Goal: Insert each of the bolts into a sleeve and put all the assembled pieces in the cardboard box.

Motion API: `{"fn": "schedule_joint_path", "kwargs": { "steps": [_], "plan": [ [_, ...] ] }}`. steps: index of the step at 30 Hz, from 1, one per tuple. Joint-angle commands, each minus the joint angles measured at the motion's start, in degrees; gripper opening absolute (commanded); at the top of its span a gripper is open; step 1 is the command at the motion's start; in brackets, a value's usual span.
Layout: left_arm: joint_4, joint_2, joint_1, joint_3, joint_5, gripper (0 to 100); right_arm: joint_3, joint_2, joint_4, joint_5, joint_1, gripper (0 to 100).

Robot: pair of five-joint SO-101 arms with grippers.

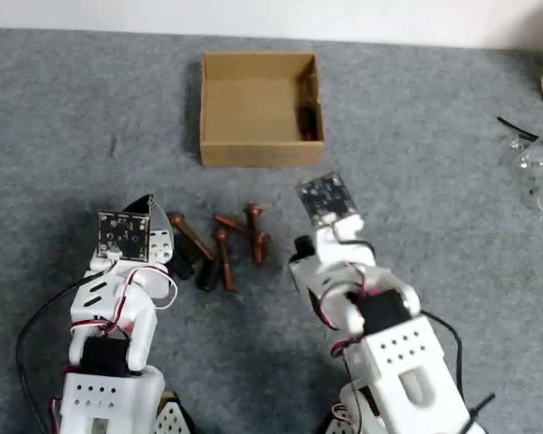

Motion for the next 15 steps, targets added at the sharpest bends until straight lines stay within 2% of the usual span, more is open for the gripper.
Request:
{"fn": "schedule_joint_path", "kwargs": {
  "steps": [1,7,12,15],
  "plan": [
    [0.1,7.2,-0.7,-7.0,0.6,1,2.2,-7.6,-4.3,0.8,2.3,0.5],
    [0.0,34.2,-1.0,-19.6,0.7,1,6.9,-16.4,-5.1,0.6,2.2,0.5],
    [0.2,59.1,-0.7,-32.6,5.9,1,13.0,-22.0,-8.8,0.6,2.2,0.5],
    [0.3,68.5,1.4,-38.9,9.6,1,15.0,-24.0,-9.4,0.8,2.2,0.5]
  ]
}}
